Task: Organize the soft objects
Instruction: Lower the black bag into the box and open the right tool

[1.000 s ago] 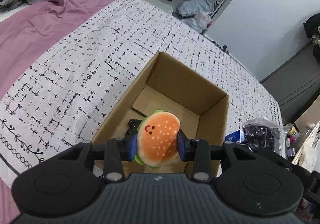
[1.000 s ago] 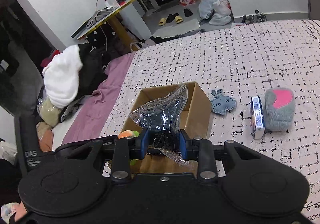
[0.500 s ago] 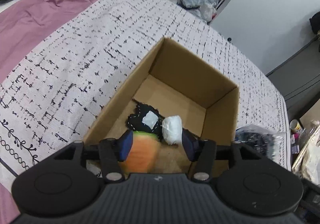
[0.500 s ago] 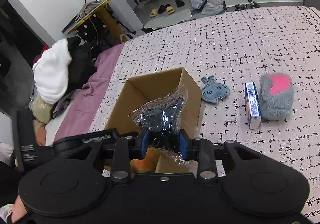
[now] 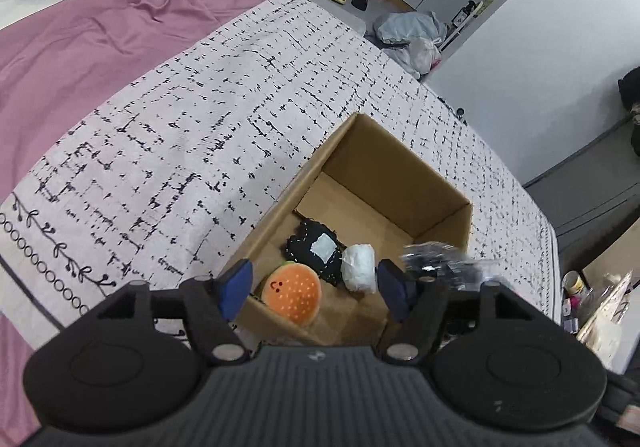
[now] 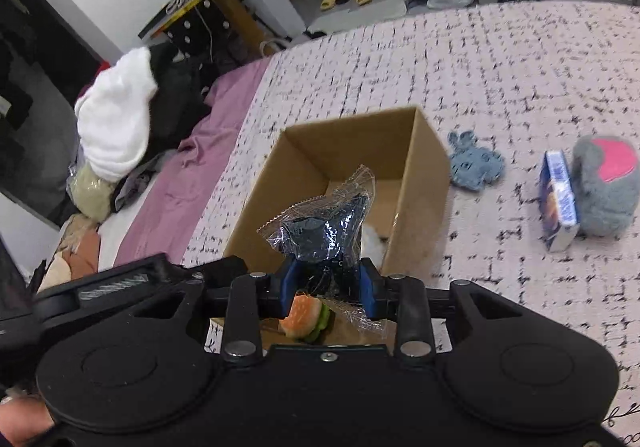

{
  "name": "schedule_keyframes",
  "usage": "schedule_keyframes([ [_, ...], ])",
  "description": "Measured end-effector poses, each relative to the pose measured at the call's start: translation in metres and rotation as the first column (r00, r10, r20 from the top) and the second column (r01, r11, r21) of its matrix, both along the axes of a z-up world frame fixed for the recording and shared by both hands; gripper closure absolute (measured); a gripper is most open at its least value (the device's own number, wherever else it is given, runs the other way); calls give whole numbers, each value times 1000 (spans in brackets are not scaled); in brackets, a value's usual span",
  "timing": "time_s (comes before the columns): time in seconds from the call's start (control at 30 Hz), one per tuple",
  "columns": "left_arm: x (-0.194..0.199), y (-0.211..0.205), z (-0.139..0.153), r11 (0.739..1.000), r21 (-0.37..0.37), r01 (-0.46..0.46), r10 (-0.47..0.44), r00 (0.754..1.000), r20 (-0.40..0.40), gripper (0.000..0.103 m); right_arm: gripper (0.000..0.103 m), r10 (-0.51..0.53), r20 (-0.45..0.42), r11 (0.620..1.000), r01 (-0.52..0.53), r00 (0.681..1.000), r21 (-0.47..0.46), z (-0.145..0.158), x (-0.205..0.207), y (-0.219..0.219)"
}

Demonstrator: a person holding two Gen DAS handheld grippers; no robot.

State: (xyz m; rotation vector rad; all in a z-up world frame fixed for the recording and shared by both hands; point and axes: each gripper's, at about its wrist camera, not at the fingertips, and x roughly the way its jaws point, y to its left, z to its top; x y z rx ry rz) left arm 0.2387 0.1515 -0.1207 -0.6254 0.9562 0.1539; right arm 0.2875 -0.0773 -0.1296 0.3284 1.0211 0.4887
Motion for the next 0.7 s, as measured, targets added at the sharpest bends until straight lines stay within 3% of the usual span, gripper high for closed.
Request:
schedule_keyframes([
  [0.1, -7, 1, 9, 999, 40, -28, 28, 1000, 14, 25, 62, -3, -16, 1000, 3, 1000, 5, -1, -2, -1],
  [0.3, -13, 0, 17, 994, 89, -56, 56, 998, 2, 24, 51, -10, 20, 1000, 9, 1000, 18, 12, -11, -15],
  [0.7, -15, -38, 37, 989, 147, -29, 23, 999, 43, 22, 43, -58, 57, 998, 58, 997, -7, 20, -18, -82],
])
